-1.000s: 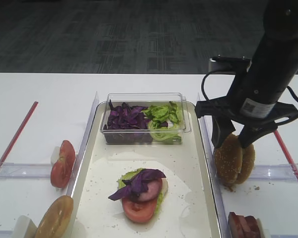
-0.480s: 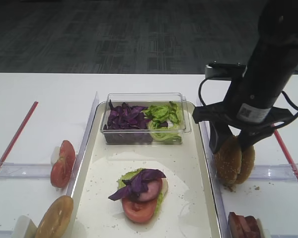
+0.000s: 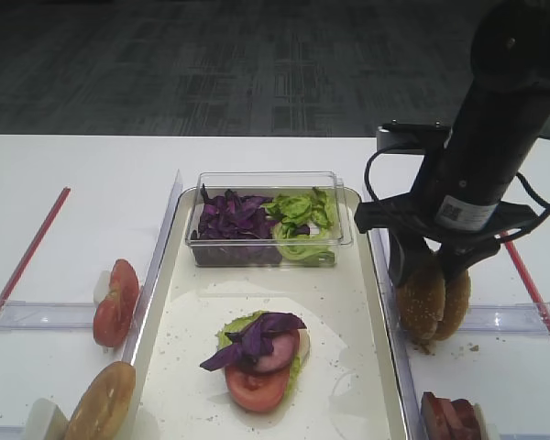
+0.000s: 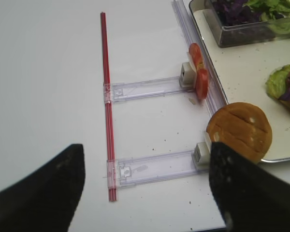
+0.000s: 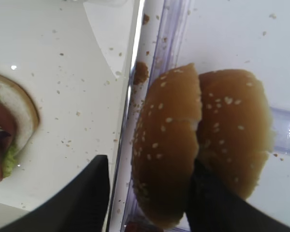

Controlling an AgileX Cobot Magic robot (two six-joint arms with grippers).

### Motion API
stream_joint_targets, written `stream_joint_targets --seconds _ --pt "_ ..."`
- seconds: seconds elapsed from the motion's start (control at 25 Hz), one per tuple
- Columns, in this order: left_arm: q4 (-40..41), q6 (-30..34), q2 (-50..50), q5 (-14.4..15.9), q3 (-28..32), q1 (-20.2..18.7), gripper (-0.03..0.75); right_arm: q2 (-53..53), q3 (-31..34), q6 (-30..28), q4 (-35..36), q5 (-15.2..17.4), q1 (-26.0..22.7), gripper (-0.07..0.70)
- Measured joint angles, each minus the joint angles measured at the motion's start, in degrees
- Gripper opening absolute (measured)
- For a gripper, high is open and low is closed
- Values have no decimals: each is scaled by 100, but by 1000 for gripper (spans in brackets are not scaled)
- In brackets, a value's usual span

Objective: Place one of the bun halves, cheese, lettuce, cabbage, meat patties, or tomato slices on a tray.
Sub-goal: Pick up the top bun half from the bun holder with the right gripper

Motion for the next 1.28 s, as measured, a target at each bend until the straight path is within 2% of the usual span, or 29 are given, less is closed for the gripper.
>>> stream_joint_targets --seconds 0.16,0.44,0.72,0.96,1.28 --pt "-39 0 0 0 0 0 493 0 0 0 0 -11 0 354" --pt "-39 0 0 0 0 0 493 0 0 0 -47 -11 0 342" --pt "0 0 0 0 0 0 493 0 0 0 -122 -11 0 258" --pt "-39 0 0 0 0 0 493 0 0 0 -172 -11 0 215" --pt "0 0 0 0 0 0 492 0 0 0 -185 -11 0 201"
